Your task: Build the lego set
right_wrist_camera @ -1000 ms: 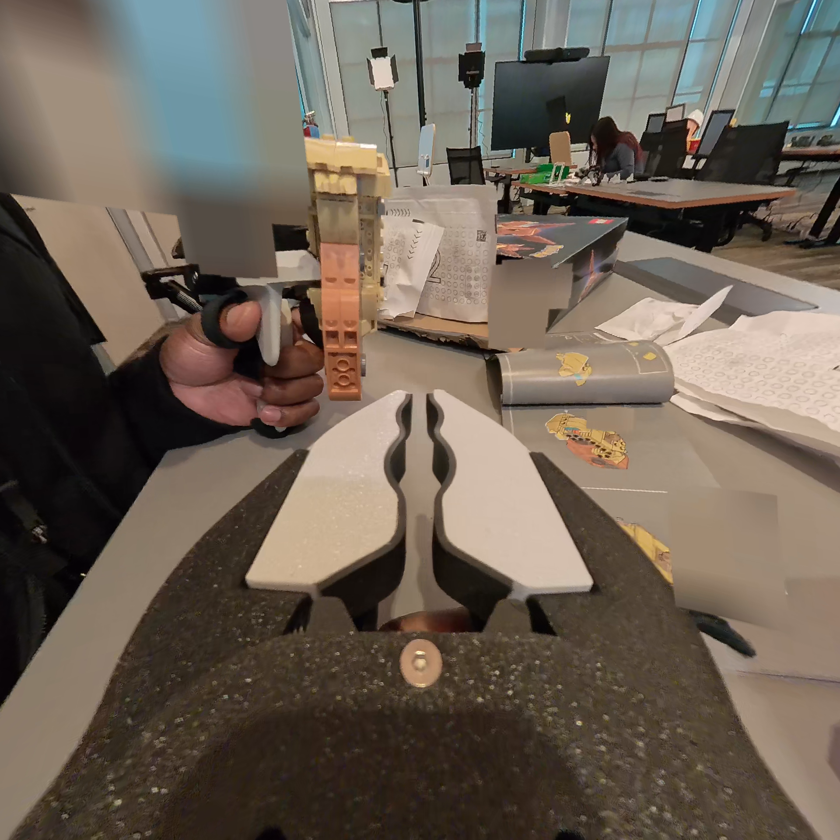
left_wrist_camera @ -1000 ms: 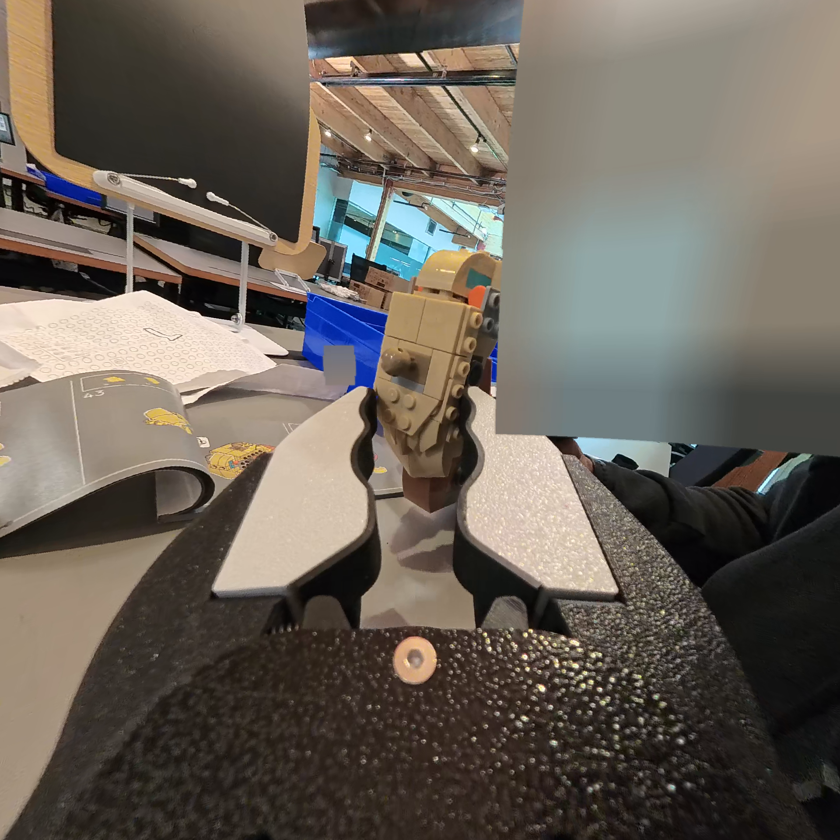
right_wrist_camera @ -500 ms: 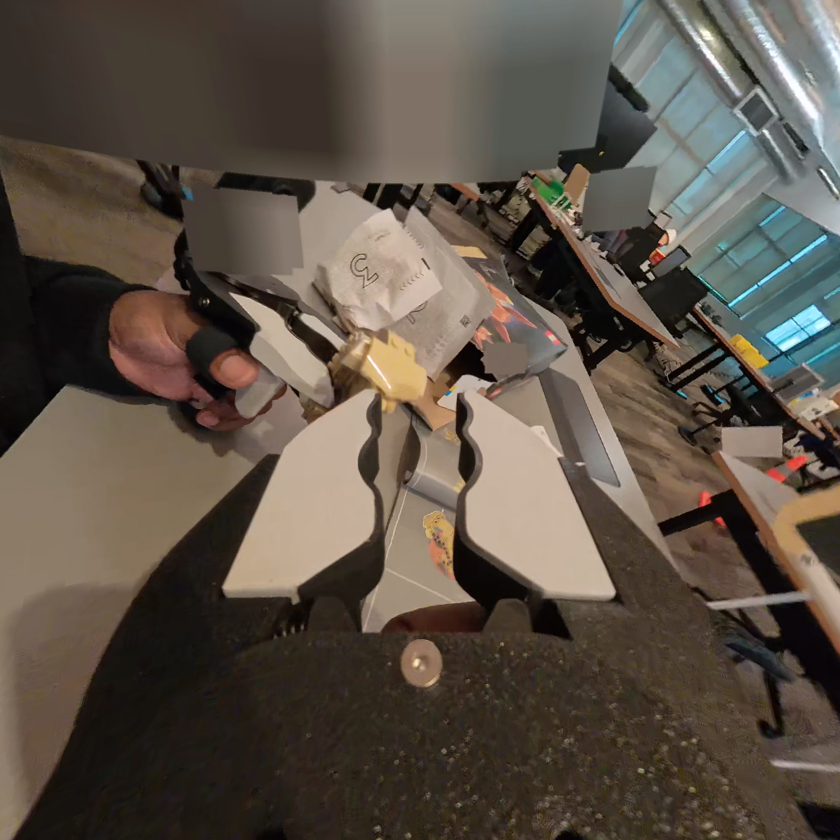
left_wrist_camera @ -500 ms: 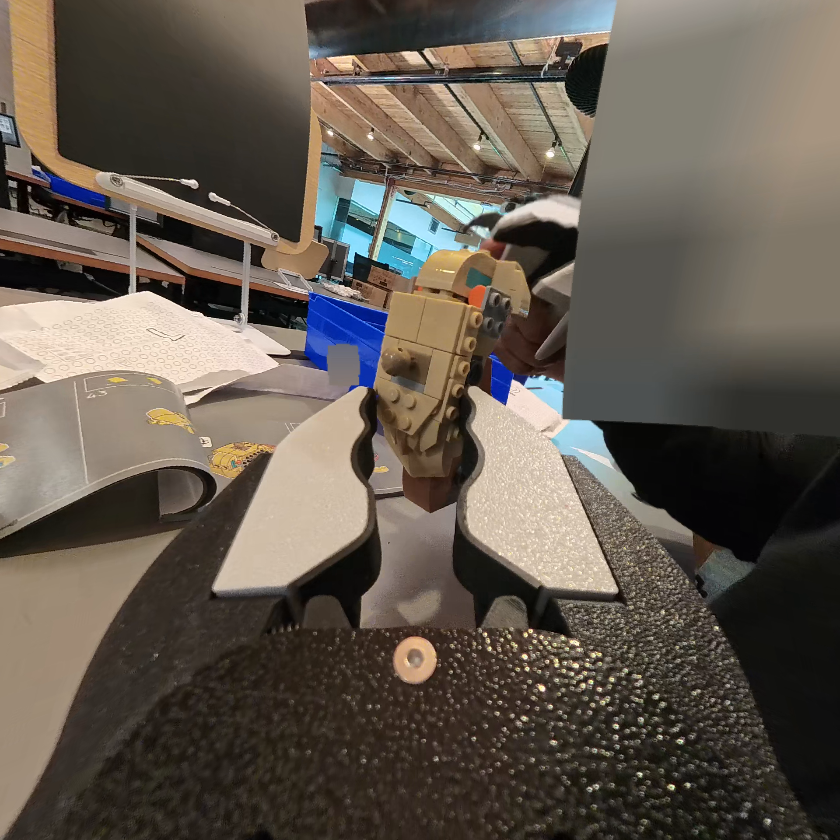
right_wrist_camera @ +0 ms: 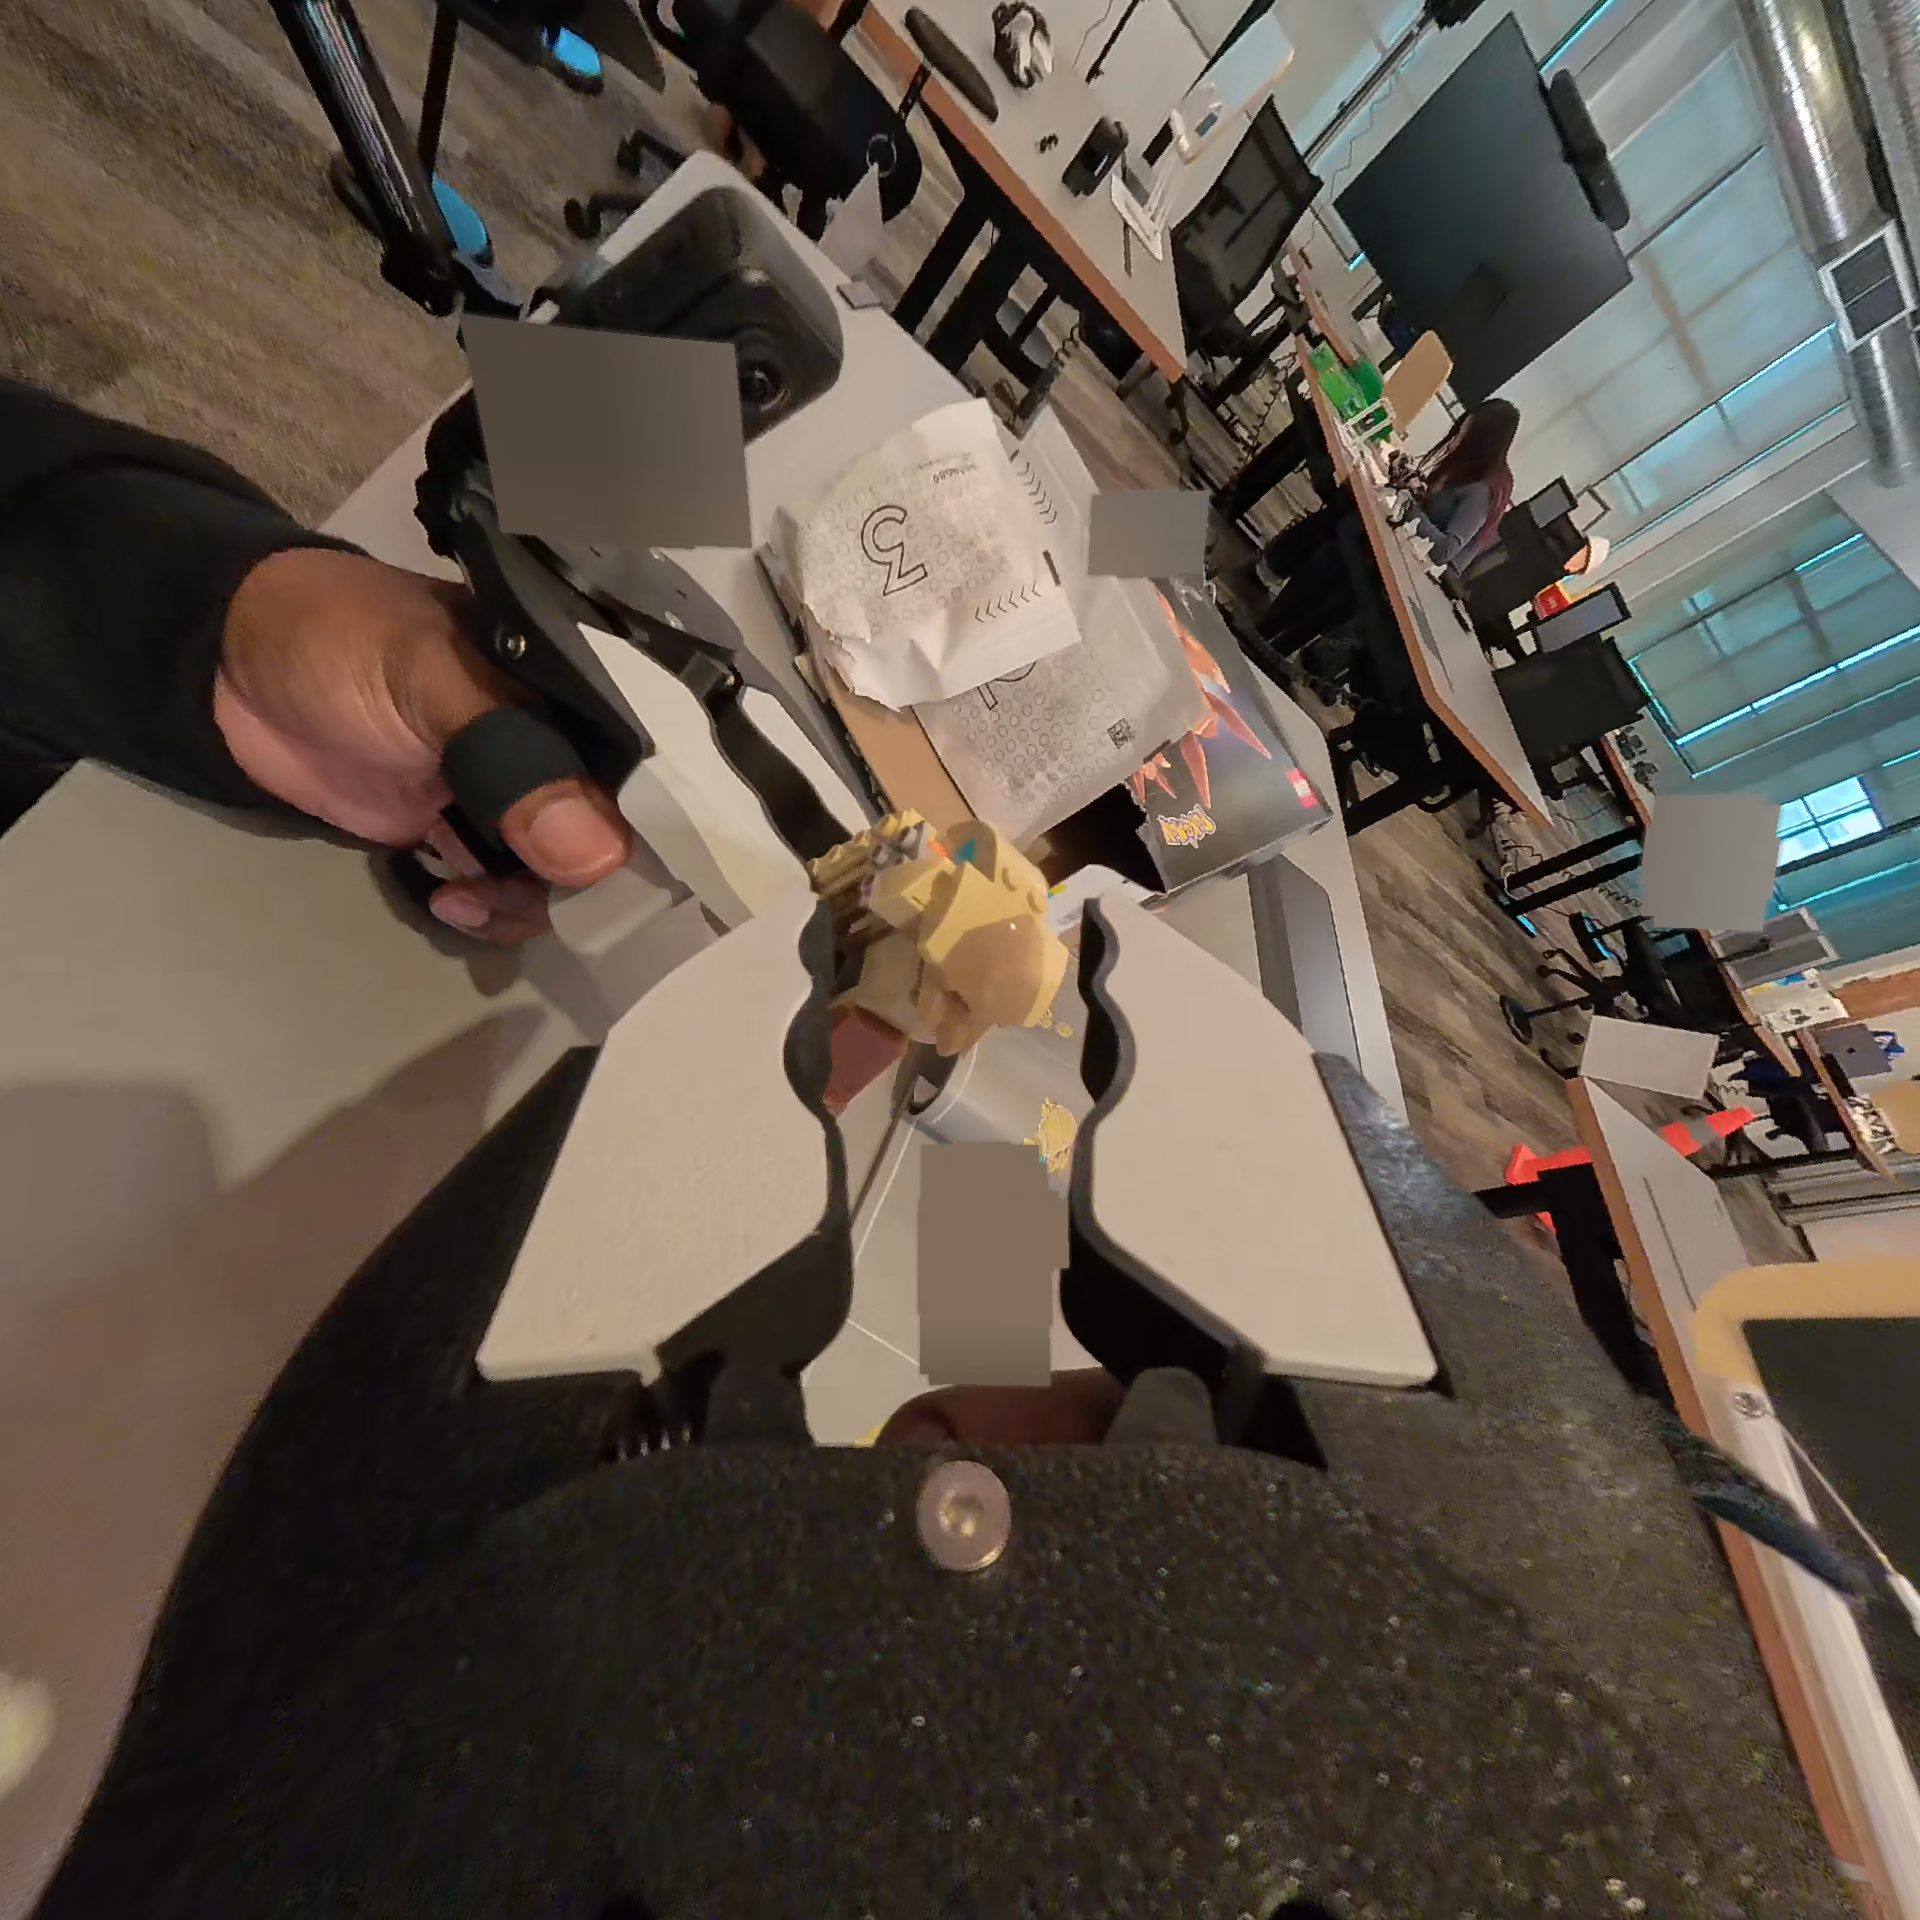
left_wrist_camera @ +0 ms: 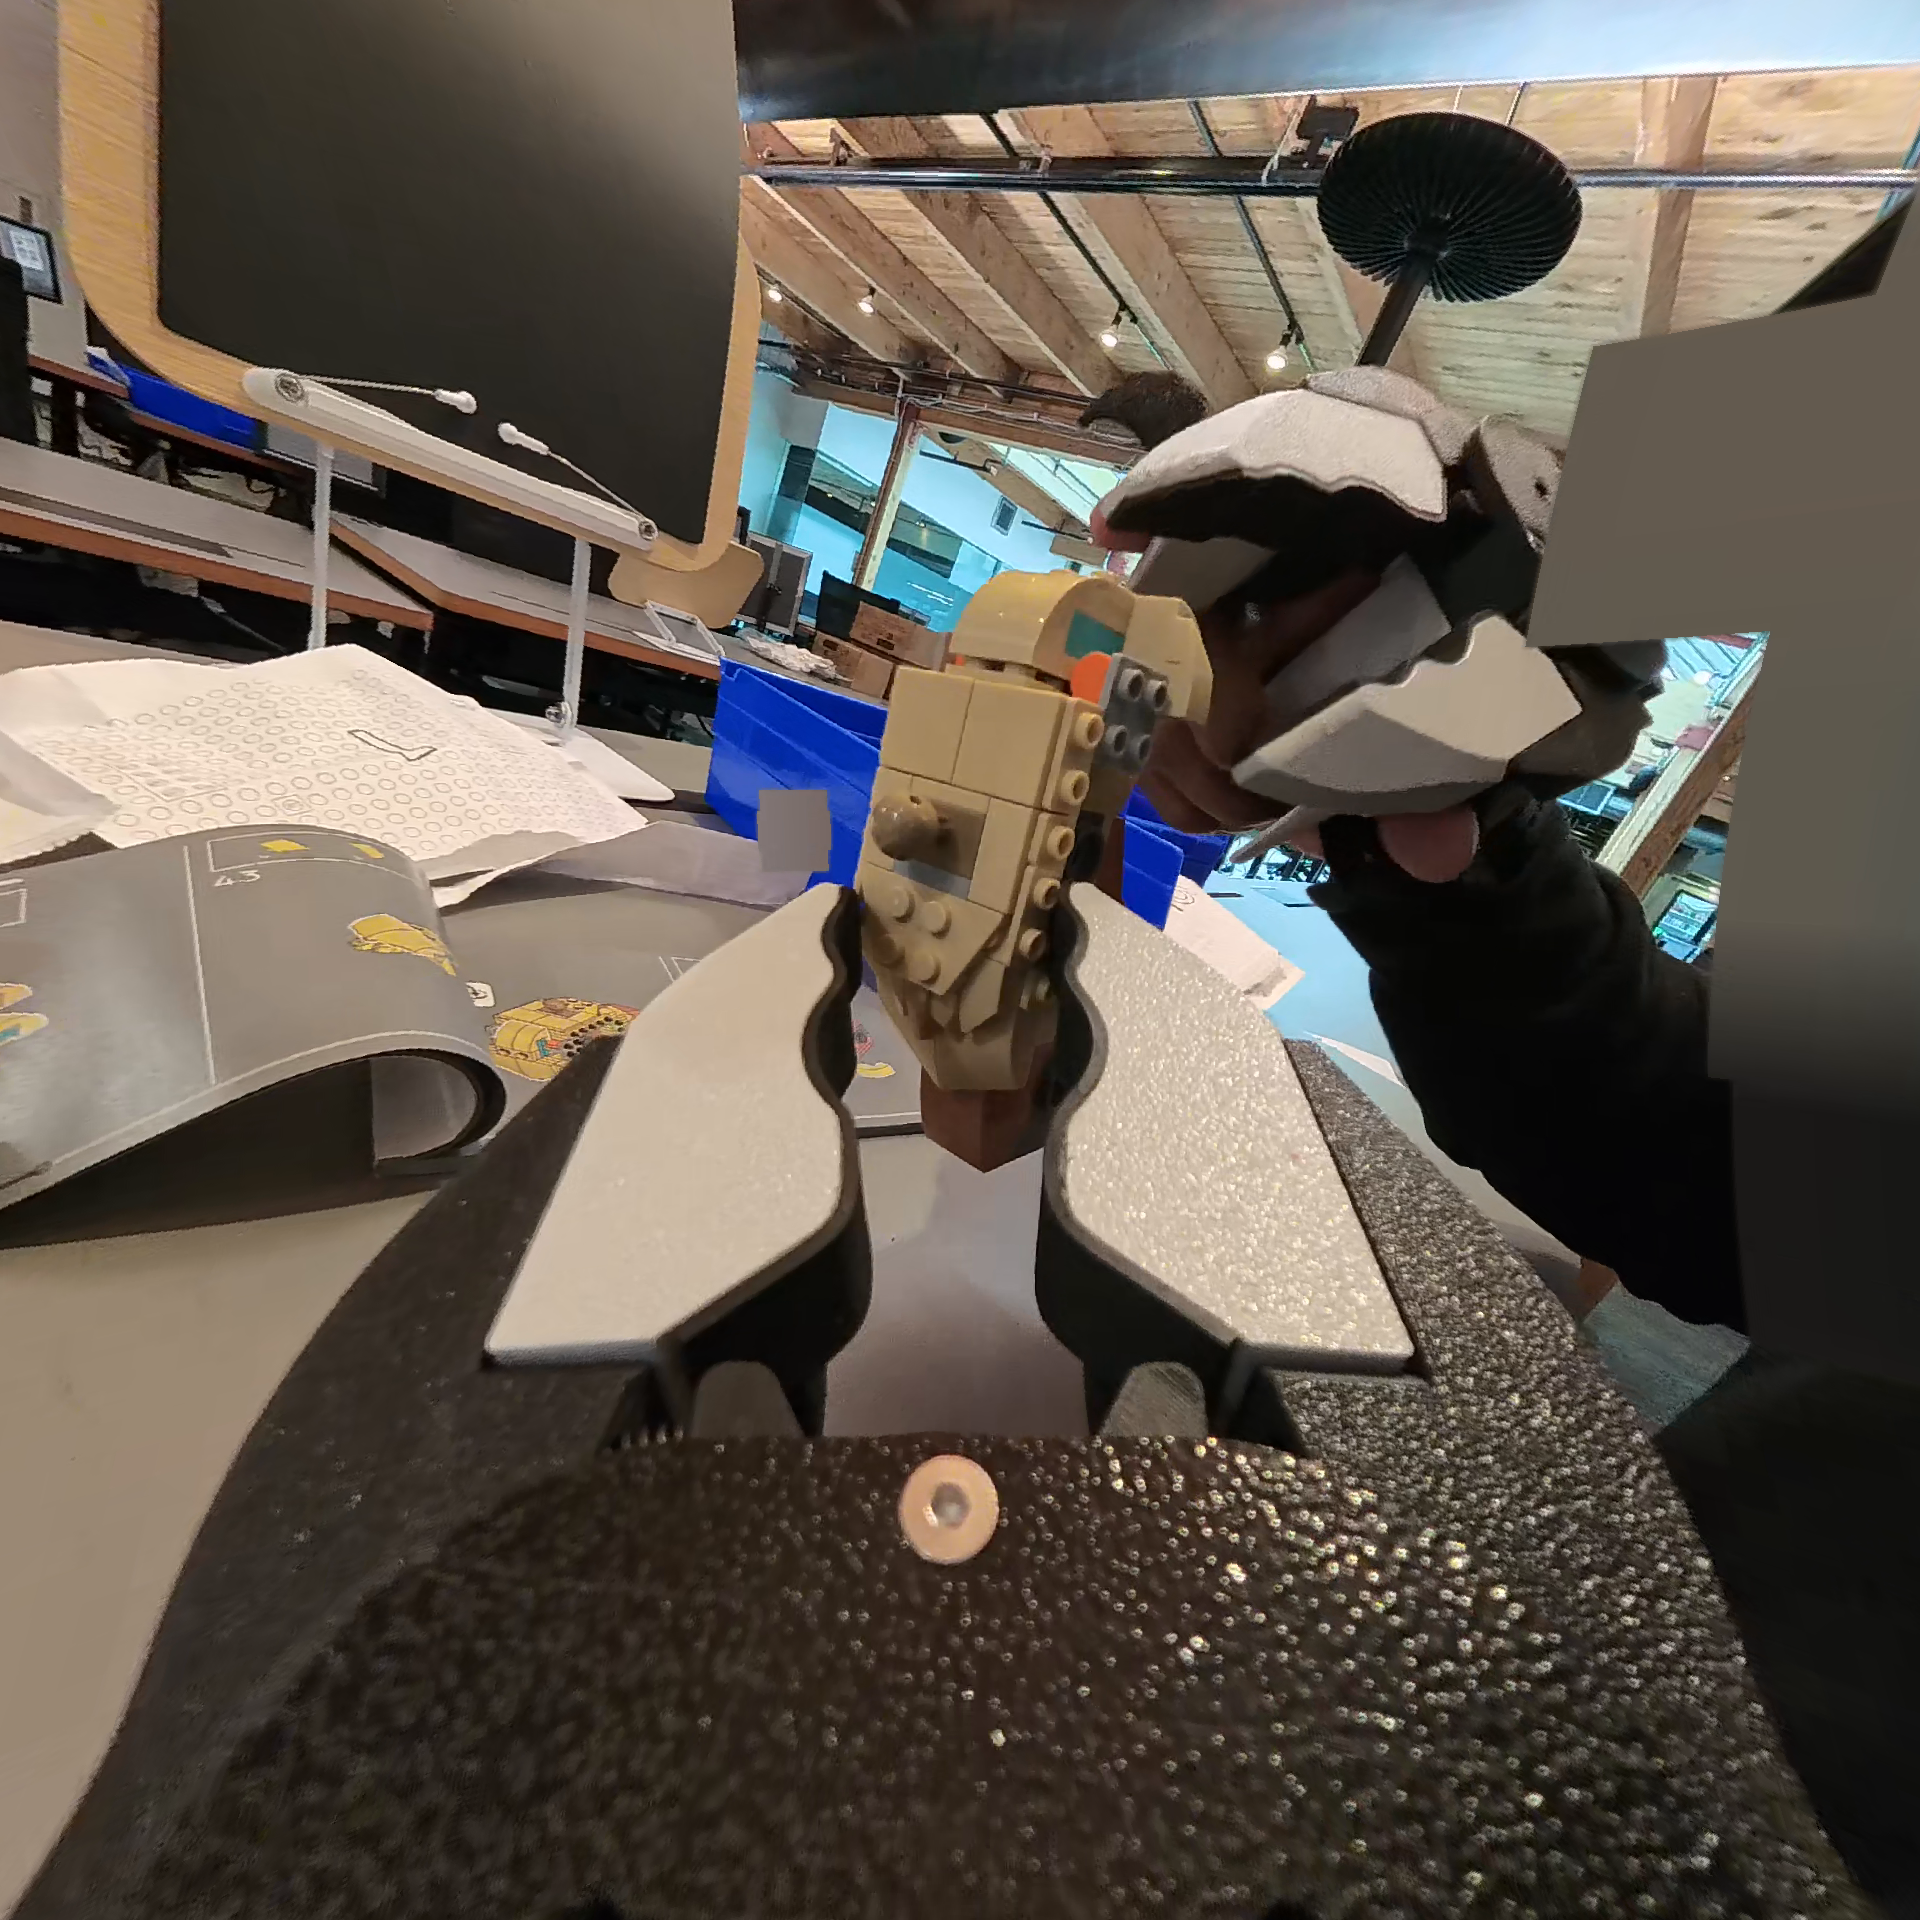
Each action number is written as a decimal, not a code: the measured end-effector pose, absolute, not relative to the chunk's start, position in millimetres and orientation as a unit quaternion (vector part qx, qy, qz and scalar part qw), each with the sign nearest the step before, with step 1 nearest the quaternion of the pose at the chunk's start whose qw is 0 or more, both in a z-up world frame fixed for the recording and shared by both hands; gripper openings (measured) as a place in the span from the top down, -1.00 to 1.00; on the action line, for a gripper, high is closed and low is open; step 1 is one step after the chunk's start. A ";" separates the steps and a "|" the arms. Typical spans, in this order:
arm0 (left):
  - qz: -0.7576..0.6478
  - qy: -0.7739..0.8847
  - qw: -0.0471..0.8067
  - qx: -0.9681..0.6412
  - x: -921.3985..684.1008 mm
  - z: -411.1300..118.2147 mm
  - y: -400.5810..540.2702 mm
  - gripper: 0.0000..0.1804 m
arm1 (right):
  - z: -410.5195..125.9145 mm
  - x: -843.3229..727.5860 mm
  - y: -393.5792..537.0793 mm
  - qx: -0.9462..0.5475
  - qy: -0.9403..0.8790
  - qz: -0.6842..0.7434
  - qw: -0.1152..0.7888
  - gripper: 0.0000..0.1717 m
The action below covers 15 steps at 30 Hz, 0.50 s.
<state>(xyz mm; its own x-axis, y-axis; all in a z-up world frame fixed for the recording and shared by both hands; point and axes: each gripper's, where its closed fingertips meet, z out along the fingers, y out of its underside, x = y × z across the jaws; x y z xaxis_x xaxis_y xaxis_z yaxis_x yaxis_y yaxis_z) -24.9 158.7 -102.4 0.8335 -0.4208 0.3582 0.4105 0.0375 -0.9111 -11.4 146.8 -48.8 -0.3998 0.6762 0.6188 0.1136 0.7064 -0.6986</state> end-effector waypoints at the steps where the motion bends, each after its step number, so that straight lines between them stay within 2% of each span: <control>1: -0.288 0.004 0.720 -0.631 -24.8 -102.4 158.7 0.63 | -50.9 -11.7 147.6 -0.250 -0.789 0.280 0.486 0.46; 15: -0.273 0.012 0.719 -0.639 -22.2 -104.0 159.4 0.62 | -63.5 -17.8 148.5 -0.225 -0.801 0.232 0.504 0.49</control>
